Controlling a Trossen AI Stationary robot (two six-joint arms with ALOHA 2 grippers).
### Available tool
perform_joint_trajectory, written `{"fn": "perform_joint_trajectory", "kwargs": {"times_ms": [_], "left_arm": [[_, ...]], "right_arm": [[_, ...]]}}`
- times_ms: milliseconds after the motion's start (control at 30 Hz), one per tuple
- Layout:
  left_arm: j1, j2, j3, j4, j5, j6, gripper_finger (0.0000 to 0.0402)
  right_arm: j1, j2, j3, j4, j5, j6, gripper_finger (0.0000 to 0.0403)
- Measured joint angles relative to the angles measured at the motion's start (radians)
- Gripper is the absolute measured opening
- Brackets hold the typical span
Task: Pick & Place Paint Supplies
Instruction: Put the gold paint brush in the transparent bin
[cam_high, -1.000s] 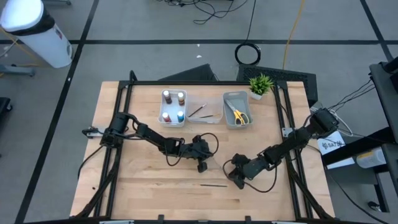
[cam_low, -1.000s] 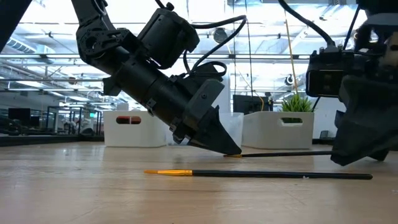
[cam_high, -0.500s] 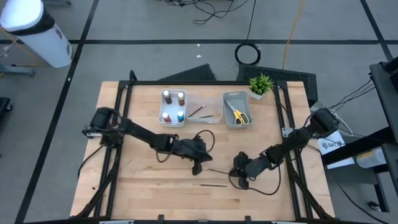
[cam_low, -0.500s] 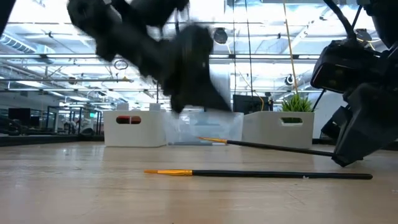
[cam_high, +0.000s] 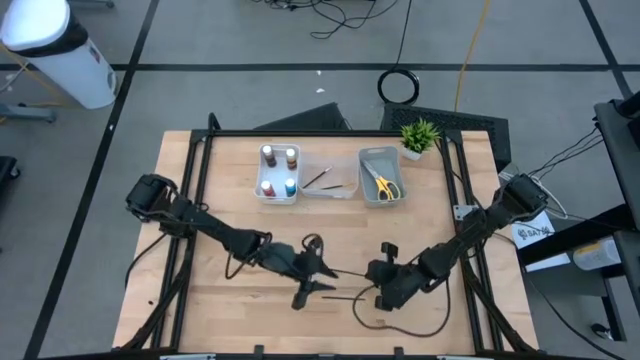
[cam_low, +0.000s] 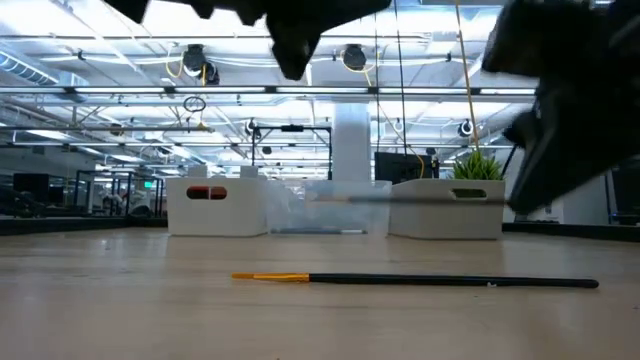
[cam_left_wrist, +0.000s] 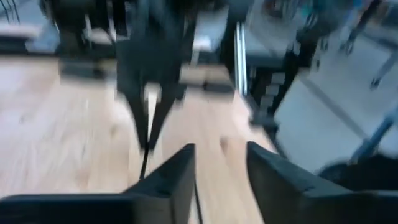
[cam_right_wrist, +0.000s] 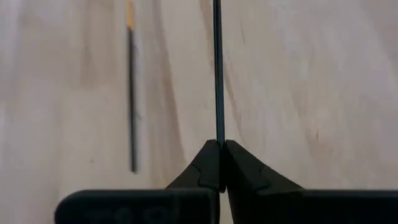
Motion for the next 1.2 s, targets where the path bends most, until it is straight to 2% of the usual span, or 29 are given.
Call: {"fn": "perform_joint_trajectory", "kwargs": {"times_ms": [133, 267, 433, 567, 800, 967, 1200], "left_arm": [[-0.008, 0.002, 0.000, -0.134, -0.048, 0.005, 0.0199], [0.004, 0.001, 0.000, -0.156, -0.083, -0.022, 0.0230], [0.013, 0.001, 0.000, -0.194, -0.083, -0.030, 0.0239], [0.014, 0.000, 0.000, -0.218, -0.083, -0.030, 0.0239], [0.027, 0.000, 0.001, -0.240, -0.083, -0.057, 0.0238], [0.043, 0.000, 0.001, -0.284, -0.083, -0.104, 0.0202], [0.067, -0.001, 0.002, -0.289, -0.041, -0.130, 0.0071]], "right_arm": [[0.029, 0.000, 0.066, -0.016, 0.099, -0.077, 0.0001], [0.034, -0.001, 0.086, -0.008, 0.145, -0.124, 0.0001], [0.034, -0.001, 0.087, -0.006, 0.149, -0.132, 0.0000], [0.034, -0.001, 0.087, 0.000, 0.200, -0.154, 0.0000], [0.034, -0.001, 0.088, 0.024, 0.201, -0.164, 0.0000], [0.034, -0.002, 0.088, 0.070, 0.198, -0.203, 0.0000], [0.033, -0.002, 0.088, 0.065, 0.203, -0.202, 0.0000]]}}
